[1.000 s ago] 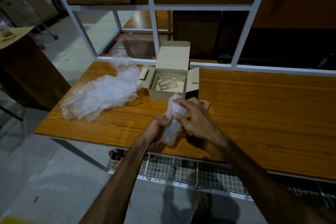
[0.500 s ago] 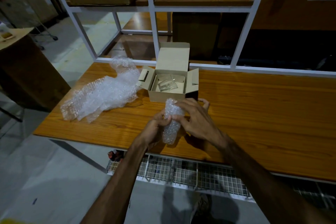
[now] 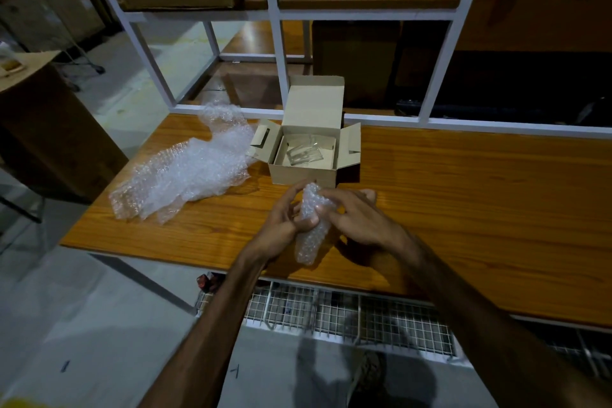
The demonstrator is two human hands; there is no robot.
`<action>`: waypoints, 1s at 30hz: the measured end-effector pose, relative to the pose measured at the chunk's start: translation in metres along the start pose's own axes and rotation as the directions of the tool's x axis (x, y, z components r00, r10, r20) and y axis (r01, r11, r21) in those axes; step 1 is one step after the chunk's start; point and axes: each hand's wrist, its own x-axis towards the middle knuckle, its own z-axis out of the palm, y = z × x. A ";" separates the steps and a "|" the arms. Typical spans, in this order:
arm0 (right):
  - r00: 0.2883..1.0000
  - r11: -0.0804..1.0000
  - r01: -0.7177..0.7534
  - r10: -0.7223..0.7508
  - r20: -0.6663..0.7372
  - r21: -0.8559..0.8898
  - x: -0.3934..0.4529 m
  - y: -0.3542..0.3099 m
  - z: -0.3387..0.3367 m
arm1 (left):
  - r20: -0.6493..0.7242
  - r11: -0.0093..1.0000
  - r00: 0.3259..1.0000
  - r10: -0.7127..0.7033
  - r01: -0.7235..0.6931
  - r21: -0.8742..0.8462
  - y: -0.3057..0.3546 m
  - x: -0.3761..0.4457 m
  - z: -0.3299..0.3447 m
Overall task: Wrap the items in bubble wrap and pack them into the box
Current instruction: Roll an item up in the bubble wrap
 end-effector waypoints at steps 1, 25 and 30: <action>1.000 1.000 -0.001 0.001 0.025 -0.011 0.001 -0.001 -0.002 | -0.001 1.000 1.000 0.013 -0.013 0.005 0.000 0.000 0.002; 0.986 0.995 0.098 -0.101 -0.131 -0.027 0.004 0.005 -0.002 | -0.029 0.997 0.997 0.070 -0.069 0.045 0.007 0.000 0.004; 0.990 0.990 0.103 -0.093 -0.105 0.099 0.006 0.006 0.002 | -0.013 0.993 0.997 0.075 -0.073 0.098 0.011 0.000 0.002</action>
